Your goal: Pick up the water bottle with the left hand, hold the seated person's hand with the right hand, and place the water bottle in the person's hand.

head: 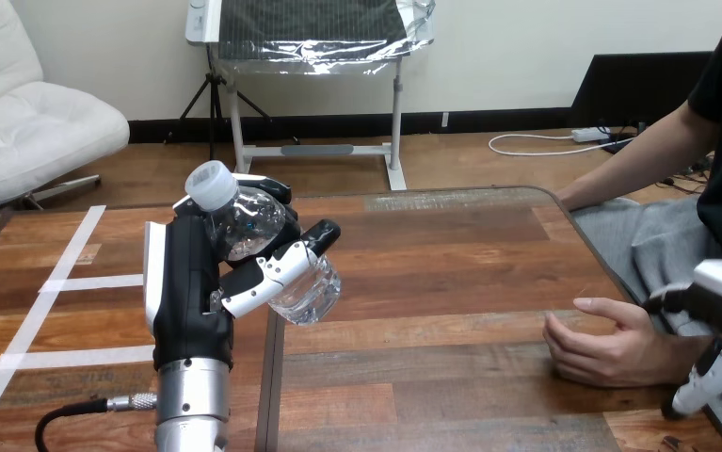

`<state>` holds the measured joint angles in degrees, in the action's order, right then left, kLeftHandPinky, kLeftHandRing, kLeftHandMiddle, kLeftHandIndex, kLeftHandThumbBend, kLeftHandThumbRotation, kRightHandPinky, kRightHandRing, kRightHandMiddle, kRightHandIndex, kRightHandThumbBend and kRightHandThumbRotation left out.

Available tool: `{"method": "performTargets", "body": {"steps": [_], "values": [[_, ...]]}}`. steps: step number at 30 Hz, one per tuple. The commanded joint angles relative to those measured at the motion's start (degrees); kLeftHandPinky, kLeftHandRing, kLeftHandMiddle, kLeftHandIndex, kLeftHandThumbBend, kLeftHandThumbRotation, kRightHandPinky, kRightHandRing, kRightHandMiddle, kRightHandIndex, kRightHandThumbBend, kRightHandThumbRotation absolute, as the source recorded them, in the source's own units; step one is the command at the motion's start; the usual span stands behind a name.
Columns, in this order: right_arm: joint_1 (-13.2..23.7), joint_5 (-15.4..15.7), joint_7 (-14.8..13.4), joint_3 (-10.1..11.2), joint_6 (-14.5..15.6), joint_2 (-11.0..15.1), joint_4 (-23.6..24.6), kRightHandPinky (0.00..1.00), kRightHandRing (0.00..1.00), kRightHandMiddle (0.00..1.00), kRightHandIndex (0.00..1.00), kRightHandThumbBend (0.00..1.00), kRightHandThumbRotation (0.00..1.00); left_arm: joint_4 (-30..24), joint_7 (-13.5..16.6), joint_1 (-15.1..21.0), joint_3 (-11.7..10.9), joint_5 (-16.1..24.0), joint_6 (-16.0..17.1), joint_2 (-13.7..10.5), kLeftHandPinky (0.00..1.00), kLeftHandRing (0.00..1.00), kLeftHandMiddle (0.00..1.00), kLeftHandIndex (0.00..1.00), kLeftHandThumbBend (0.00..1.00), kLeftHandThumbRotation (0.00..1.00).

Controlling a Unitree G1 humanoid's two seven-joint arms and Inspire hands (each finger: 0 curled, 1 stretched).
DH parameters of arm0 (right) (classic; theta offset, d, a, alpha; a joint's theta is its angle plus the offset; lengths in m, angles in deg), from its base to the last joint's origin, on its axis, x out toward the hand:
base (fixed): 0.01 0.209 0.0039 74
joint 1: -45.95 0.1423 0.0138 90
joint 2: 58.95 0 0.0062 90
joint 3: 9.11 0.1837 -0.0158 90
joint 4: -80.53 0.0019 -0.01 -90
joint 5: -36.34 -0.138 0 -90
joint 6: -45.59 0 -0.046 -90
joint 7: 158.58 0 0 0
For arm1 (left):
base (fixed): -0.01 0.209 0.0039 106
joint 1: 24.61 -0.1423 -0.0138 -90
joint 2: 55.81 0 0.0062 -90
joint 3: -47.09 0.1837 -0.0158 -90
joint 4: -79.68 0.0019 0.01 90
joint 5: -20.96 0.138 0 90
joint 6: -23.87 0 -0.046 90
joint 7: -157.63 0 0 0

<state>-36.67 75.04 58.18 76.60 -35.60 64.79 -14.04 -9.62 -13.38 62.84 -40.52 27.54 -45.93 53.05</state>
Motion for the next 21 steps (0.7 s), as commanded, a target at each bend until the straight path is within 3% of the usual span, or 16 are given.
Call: {"method": "performTargets", "body": {"steps": [1, 21], "values": [[6.08, 0.57, -0.55, -1.6, -1.83, 1.57, -2.75, 0.82, 0.88, 0.9, 0.87, 0.76, 0.01, -3.79, -0.46, 2.48, 0.39, -1.22, 1.99, 1.03, 0.39, 0.4, 0.43, 0.46, 0.69, 0.0], [12.69, 3.45, -1.63, -8.85, -7.18, 0.35, -15.42, 0.78, 0.85, 0.88, 0.85, 0.78, 0.0, -3.86, -1.25, 2.32, -0.14, -2.5, 1.71, 0.98, 0.4, 0.4, 0.43, 0.47, 0.7, 0.0]]}}
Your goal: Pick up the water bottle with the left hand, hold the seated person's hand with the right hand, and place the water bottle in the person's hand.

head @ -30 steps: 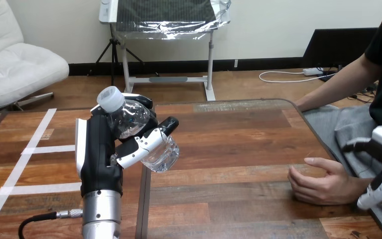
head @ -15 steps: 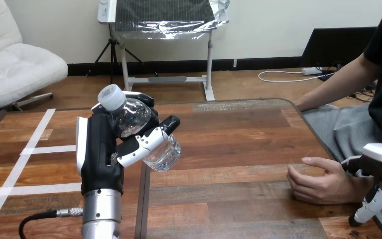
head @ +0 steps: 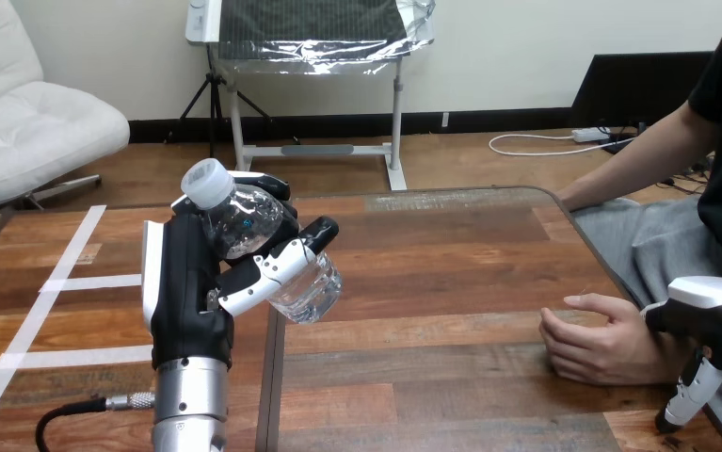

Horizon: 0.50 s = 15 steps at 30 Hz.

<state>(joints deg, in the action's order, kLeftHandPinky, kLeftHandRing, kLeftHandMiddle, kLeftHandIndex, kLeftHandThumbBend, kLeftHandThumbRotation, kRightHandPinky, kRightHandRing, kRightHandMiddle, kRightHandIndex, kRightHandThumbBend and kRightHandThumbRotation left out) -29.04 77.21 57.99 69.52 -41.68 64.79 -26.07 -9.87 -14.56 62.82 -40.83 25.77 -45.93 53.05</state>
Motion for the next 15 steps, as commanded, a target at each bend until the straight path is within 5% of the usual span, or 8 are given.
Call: {"method": "performTargets", "body": {"steps": [1, 15], "values": [[5.31, 1.35, -1.54, -1.98, -1.24, 0.28, -3.88, 0.78, 0.85, 0.88, 0.85, 0.78, 0.0, -3.65, -0.1, 2.32, 0.15, -0.79, 1.65, 0.99, 0.4, 0.4, 0.43, 0.47, 0.7, 0.0], [9.08, 4.9, -4.06, -6.87, -1.92, -1.03, -10.88, 0.75, 0.83, 0.88, 0.85, 0.78, 0.04, -3.6, -0.28, 2.34, 0.0, -0.44, 1.65, 0.75, 0.4, 0.4, 0.43, 0.47, 0.7, 0.0]]}}
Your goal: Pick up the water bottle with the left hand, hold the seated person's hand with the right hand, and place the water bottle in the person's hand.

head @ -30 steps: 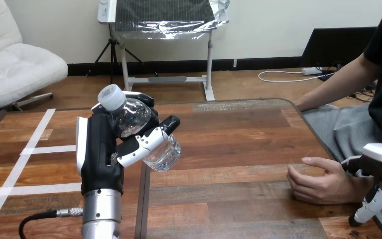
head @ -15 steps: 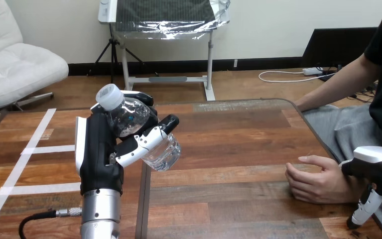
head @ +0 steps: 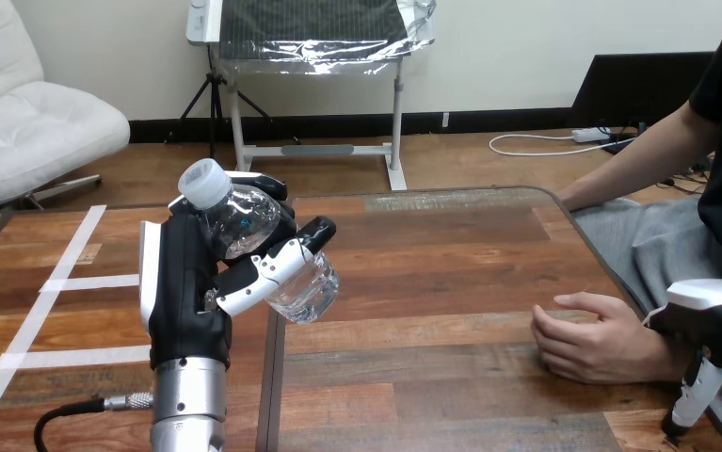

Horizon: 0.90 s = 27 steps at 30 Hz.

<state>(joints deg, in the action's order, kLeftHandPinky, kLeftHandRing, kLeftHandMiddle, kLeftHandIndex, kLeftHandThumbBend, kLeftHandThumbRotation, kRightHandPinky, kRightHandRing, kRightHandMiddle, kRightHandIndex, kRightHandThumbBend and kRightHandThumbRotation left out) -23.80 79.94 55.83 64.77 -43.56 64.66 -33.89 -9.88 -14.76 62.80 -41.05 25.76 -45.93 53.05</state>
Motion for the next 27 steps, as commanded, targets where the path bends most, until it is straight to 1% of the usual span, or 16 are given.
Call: {"method": "performTargets", "body": {"steps": [1, 3, 8, 17, 22, 27], "values": [[4.02, 2.37, -2.05, -2.43, -0.07, -0.91, -3.32, 0.75, 0.83, 0.88, 0.85, 0.78, 0.04, -3.65, -0.08, 2.34, 0.22, -0.42, 1.57, 0.76, 0.4, 0.4, 0.43, 0.47, 0.7, 0.0], [4.47, 3.19, -2.87, -3.28, -0.15, -1.06, -4.31, 0.76, 0.83, 0.88, 0.85, 0.78, 0.05, -3.67, -0.12, 2.35, 0.21, -0.41, 1.55, 0.75, 0.39, 0.4, 0.43, 0.47, 0.7, 0.0], [5.18, 4.08, -5.05, -4.4, 0.42, -1.71, -6.43, 0.76, 0.83, 0.87, 0.85, 0.77, 0.06, -3.83, -0.18, 2.29, 0.24, -0.22, 1.37, 0.69, 0.4, 0.4, 0.43, 0.47, 0.69, 0.0], [6.24, 4.79, -7.36, -6.16, -0.05, -1.55, -9.27, 0.77, 0.83, 0.87, 0.85, 0.76, 0.08, -4.13, -0.11, 2.22, 0.19, -0.27, 0.93, 0.82, 0.4, 0.4, 0.43, 0.47, 0.69, 0.0], [6.67, 5.16, -8.34, -6.68, 0.0, -1.61, -10.7, 0.77, 0.83, 0.87, 0.85, 0.76, 0.09, -3.92, -0.21, 2.26, 0.14, -0.34, 1.13, 0.74, 0.39, 0.4, 0.43, 0.47, 0.69, 0.0], [7.17, 4.81, -9.44, -6.78, 0.33, -1.97, -12.69, 0.77, 0.84, 0.87, 0.86, 0.75, 0.08, -3.72, -0.1, 2.36, 0.09, -0.04, 1.23, 0.65, 0.39, 0.4, 0.43, 0.47, 0.7, 0.0]]}}
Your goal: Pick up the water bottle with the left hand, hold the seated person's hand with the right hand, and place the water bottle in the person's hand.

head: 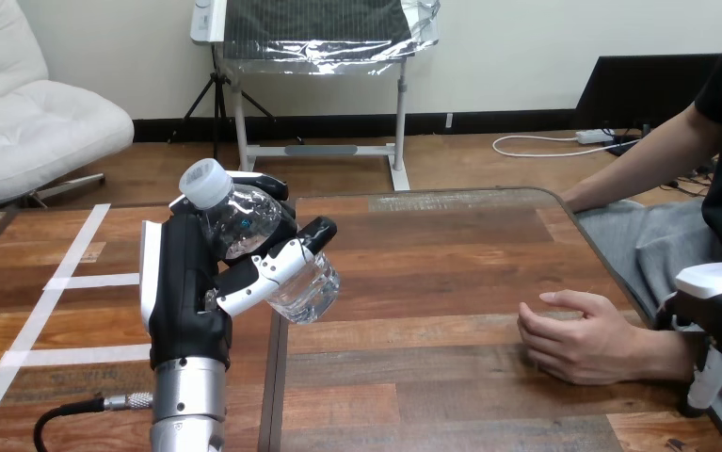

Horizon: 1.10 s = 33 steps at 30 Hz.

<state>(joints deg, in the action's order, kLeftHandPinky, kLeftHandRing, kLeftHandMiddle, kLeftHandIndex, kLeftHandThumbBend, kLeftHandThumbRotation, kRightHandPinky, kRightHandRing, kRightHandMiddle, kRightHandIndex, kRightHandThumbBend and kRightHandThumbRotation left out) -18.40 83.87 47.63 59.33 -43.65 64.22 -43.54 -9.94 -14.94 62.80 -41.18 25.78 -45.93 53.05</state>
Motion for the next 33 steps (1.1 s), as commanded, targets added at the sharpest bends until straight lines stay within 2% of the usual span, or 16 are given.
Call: {"method": "performTargets", "body": {"steps": [1, 14, 22, 31, 33], "values": [[1.85, 0.78, -1.38, -1.38, 0.48, -1.59, -3.31, 0.77, 0.84, 0.87, 0.86, 0.74, 0.08, -3.67, 0.11, 2.36, 0.21, 0.01, 1.22, 0.62, 0.39, 0.4, 0.43, 0.47, 0.7, 0.0], [2.3, -1.24, -4.68, -0.93, -1.13, -1.72, -6.83, 0.74, 0.8, 0.83, 0.84, 0.75, 0.02, -3.89, 0.03, 2.39, 0.19, 0.43, 0.97, 0.41, 0.39, 0.4, 0.43, 0.46, 0.7, 0.0], [1.99, -2.9, -4.91, -0.46, -1.65, -1.83, -6.27, 0.72, 0.78, 0.82, 0.82, 0.75, 0.01, -3.82, -0.06, 2.5, 0.13, 0.31, 0.96, 0.39, 0.4, 0.4, 0.43, 0.46, 0.69, 0.0], [1.68, -5.85, -4.94, 0.44, -1.96, -2.71, -5.96, 0.65, 0.75, 0.81, 0.79, 0.75, 0.0, -3.85, 0.12, 2.56, 0.04, 0.42, 0.54, 0.51, 0.4, 0.4, 0.43, 0.47, 0.69, 0.0], [1.39, -7.61, -5.76, 1.26, -3.18, -2.99, -6.46, 0.64, 0.74, 0.8, 0.78, 0.75, 0.0, -3.99, 0.24, 2.5, 0.02, 0.55, 0.19, 0.54, 0.4, 0.4, 0.42, 0.46, 0.69, 0.0]]}}
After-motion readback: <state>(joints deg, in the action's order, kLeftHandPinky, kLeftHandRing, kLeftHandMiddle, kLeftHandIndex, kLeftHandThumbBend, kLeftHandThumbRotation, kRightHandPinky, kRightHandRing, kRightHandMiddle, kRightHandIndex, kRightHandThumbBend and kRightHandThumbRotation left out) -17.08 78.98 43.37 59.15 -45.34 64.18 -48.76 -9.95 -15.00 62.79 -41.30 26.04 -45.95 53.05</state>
